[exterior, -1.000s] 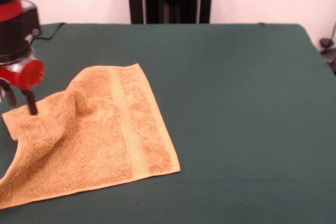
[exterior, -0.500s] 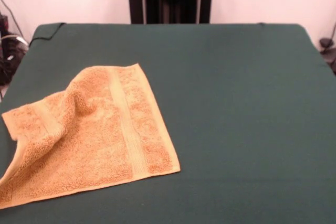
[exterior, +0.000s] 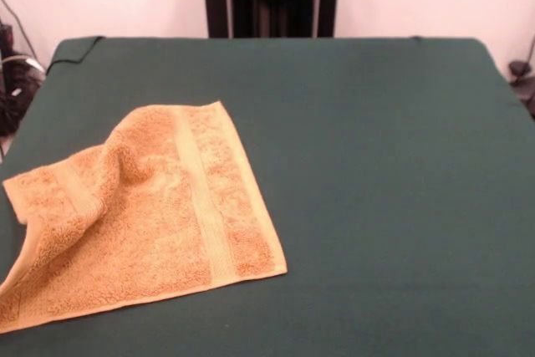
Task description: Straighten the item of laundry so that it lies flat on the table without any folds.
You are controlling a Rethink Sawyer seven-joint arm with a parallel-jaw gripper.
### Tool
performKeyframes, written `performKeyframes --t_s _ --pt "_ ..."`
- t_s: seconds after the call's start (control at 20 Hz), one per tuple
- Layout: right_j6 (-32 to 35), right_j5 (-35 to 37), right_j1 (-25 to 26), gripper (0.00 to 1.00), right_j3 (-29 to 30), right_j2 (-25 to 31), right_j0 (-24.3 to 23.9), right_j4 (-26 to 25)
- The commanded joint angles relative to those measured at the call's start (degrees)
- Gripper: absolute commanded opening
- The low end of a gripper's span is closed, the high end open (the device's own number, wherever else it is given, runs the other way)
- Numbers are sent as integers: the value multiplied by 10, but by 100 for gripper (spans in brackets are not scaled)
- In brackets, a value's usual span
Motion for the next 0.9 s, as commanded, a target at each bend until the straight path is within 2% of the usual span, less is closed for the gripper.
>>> performKeyframes --t_s 0.05,0.9 --pt "97 -22 28 100 56 26 50 36" --pt "185 -66 64 100 11 -32 135 73"
